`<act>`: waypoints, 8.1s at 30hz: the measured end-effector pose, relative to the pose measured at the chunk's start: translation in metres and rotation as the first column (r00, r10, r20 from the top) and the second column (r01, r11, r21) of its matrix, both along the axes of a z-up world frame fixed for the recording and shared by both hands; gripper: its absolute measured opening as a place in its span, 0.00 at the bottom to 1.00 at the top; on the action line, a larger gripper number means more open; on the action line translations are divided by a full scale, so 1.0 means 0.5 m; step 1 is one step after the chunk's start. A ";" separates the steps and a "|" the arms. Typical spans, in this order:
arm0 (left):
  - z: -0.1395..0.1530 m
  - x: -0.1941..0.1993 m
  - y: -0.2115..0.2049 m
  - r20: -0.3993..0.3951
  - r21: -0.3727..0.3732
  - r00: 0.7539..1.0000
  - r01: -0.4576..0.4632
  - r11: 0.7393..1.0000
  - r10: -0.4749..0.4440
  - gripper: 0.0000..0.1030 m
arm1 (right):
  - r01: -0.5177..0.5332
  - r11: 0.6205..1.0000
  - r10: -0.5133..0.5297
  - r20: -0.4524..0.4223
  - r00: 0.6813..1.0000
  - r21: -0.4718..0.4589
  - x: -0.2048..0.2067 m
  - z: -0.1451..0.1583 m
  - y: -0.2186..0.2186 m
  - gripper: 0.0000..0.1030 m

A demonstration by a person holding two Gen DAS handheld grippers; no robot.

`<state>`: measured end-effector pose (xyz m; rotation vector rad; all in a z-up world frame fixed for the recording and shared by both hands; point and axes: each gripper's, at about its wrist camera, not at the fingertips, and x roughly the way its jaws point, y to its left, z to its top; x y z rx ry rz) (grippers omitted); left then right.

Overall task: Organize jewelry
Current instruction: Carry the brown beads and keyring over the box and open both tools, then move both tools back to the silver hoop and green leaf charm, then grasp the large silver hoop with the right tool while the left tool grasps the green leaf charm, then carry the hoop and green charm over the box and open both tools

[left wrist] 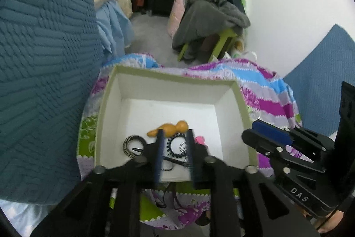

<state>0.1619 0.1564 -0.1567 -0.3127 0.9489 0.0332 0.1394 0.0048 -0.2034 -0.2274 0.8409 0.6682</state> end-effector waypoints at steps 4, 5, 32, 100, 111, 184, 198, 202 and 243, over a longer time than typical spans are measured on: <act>0.053 -0.015 -0.008 0.062 0.038 0.998 -0.031 0.999 0.029 0.50 | -0.004 0.999 0.002 0.056 0.998 0.037 -0.002 0.058 -0.024 0.20; 0.069 -0.019 -0.016 0.076 0.045 0.997 -0.030 0.999 0.027 0.50 | -0.005 0.999 0.002 0.067 0.998 0.046 -0.003 0.070 -0.031 0.20; 0.096 0.010 -0.252 0.196 -0.032 0.981 0.007 0.999 -0.001 0.50 | 0.155 0.974 -0.192 0.241 0.951 0.166 0.029 0.120 -0.320 0.20; -0.288 0.459 -0.453 -0.220 -0.106 0.950 0.203 0.973 -0.222 0.40 | 0.063 0.997 -0.060 0.060 0.996 -0.041 0.222 -0.272 -0.394 0.13; -0.311 0.475 -0.484 -0.241 0.017 0.941 0.248 0.969 -0.237 0.22 | 0.067 0.997 -0.069 0.056 0.996 0.039 0.237 -0.260 -0.405 0.65; -0.034 0.155 -0.319 -0.035 -0.093 0.992 0.117 0.989 -0.120 0.22 | 0.333 0.941 -0.326 0.092 0.941 -0.066 0.162 -0.103 -0.406 0.02; 0.158 0.127 -0.204 0.059 -0.022 0.992 0.115 0.993 -0.113 0.22 | 0.309 0.951 -0.307 0.176 0.935 0.017 0.112 0.111 -0.297 0.02; 0.199 0.121 -0.167 0.075 0.008 0.989 0.126 0.992 -0.126 0.22 | 0.296 0.953 -0.301 0.198 0.933 0.057 0.106 0.167 -0.243 0.02; -0.159 0.100 0.016 -0.198 -0.073 0.973 0.109 0.991 -0.122 0.23 | 0.172 0.983 -0.179 -0.102 0.979 -0.071 0.088 -0.098 -0.027 0.04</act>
